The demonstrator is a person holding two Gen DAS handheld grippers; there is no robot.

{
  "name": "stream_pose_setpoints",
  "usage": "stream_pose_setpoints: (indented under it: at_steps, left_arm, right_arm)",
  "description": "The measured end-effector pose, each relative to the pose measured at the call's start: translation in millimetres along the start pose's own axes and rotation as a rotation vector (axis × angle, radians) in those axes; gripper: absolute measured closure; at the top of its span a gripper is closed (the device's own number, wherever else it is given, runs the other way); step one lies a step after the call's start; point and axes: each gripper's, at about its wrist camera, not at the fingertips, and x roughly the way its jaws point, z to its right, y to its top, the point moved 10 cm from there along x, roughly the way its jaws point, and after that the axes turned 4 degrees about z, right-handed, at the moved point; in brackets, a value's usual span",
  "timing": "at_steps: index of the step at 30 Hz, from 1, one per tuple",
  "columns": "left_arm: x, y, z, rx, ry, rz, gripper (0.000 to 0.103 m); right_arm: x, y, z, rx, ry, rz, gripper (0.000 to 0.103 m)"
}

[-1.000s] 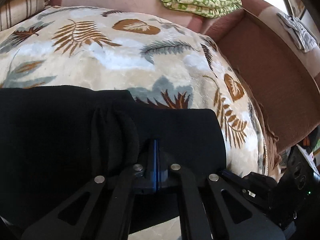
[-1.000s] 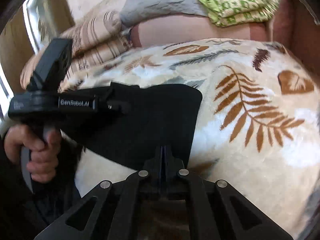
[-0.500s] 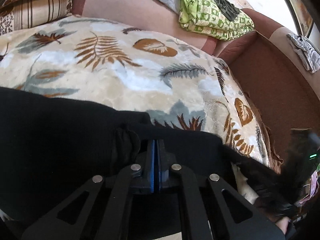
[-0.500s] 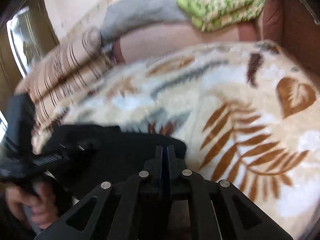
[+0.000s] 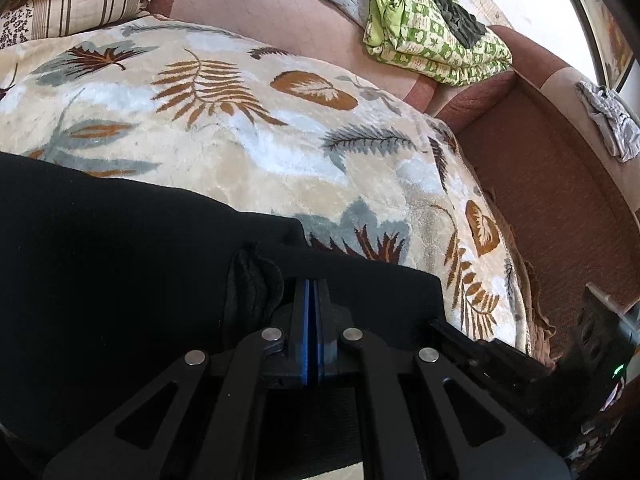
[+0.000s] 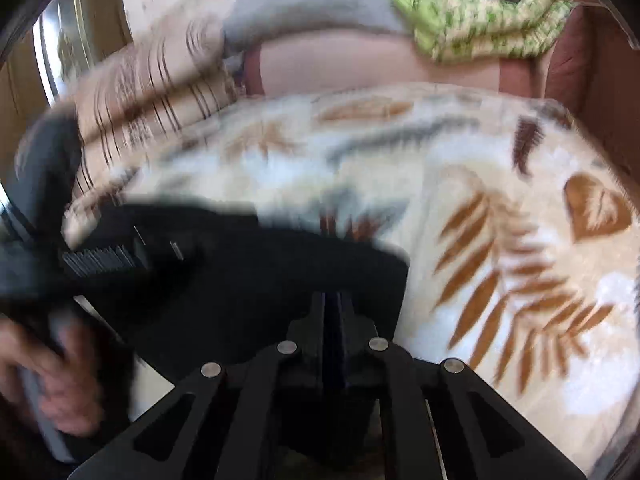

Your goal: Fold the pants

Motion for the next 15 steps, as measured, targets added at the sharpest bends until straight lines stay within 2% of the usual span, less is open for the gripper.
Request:
stream_pose_setpoints:
  at_steps: [2, 4, 6, 7, 8, 10, 12, 13, 15]
  left_arm:
    - [-3.4, 2.5, 1.1, -0.012, -0.022, 0.001, 0.1]
    - [-14.8, 7.0, 4.3, -0.031, -0.068, 0.009, 0.097]
    - [-40.3, 18.3, 2.9, -0.048, -0.096, 0.073, 0.079]
    - [-57.4, 25.7, 0.0, -0.071, -0.122, 0.111, 0.059]
    - [-69.1, 31.4, -4.1, -0.091, -0.134, 0.135, 0.044]
    - [-108.8, 41.5, -21.4, -0.143, -0.152, 0.202, 0.04]
    - [-135.0, 44.6, -39.4, -0.188, -0.163, 0.229, 0.036]
    - [-150.4, 44.7, -54.2, -0.228, -0.167, 0.245, 0.03]
    - [-178.1, 37.9, -97.0, -0.352, -0.154, 0.287, 0.021]
  right_arm:
    - [-4.9, 5.6, 0.2, 0.017, 0.0, 0.014, 0.097]
    - [-17.1, 15.0, -0.9, 0.005, -0.008, 0.076, 0.094]
    - [-29.2, 24.6, -0.5, 0.02, -0.003, 0.137, 0.093]
    - [-33.3, 27.8, 0.6, 0.022, -0.008, 0.159, 0.09]
    - [-36.8, 31.3, 2.4, 0.019, -0.024, 0.181, 0.086]
    - [-38.3, 34.9, 12.3, 0.021, -0.083, 0.203, 0.075]
    - [-34.8, 31.9, 27.0, 0.052, -0.126, 0.186, 0.071]
    - [-30.5, 29.0, 34.1, 0.073, -0.142, 0.169, 0.071]
    - [-23.1, 21.7, 48.0, 0.124, -0.163, 0.142, 0.071]
